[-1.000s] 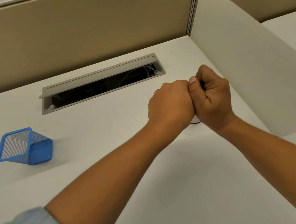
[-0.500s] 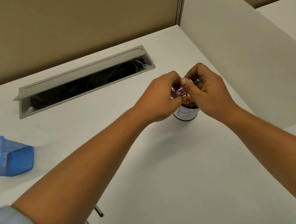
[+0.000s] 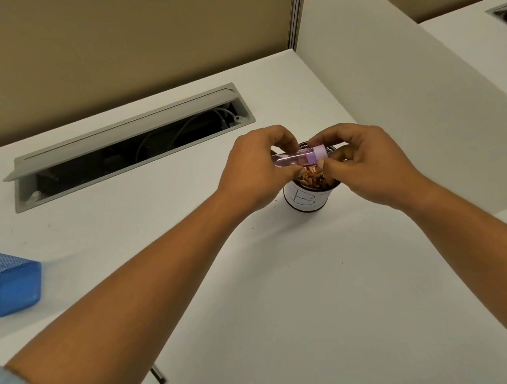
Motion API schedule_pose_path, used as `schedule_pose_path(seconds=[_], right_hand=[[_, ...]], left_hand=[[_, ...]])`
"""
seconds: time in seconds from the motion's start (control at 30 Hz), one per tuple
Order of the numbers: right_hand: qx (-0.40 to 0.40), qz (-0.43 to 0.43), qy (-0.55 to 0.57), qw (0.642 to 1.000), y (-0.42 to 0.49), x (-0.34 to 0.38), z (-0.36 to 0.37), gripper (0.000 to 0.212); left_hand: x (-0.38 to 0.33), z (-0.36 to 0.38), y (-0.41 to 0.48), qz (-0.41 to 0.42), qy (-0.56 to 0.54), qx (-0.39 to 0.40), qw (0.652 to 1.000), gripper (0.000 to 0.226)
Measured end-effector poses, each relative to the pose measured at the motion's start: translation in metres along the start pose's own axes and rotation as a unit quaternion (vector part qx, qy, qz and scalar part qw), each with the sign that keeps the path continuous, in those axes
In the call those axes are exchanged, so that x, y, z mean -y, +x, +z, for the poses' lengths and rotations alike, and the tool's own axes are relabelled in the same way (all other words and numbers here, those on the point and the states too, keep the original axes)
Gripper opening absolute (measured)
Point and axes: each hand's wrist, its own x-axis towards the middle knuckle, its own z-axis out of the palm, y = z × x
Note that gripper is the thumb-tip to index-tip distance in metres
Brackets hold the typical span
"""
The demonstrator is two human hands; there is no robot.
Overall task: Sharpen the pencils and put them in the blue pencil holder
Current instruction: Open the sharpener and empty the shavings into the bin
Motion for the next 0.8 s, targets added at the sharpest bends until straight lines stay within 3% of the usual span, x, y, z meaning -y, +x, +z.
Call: schedule_pose_path(seconds=[0.3,0.6,0.73,0.8], right_hand=[[-0.049,-0.012,-0.096,0.994,-0.002,-0.002,-0.003,0.015],[-0.055,-0.023,-0.158,0.986,-0.007,0.002,-0.004,0.015],[-0.112,-0.049,-0.155,0.98,-0.006,0.006,-0.004,0.016],[-0.087,-0.043,-0.184,0.978,-0.005,0.005,-0.002,0.017]], left_hand=[[-0.005,-0.001,0.0,0.016,-0.037,-0.004,0.999,0.027],[-0.013,0.004,-0.003,0.029,-0.039,-0.007,0.999,0.028],[-0.01,0.003,-0.003,0.024,-0.04,-0.015,0.999,0.028],[-0.009,0.004,-0.004,0.026,-0.039,-0.016,0.999,0.028]])
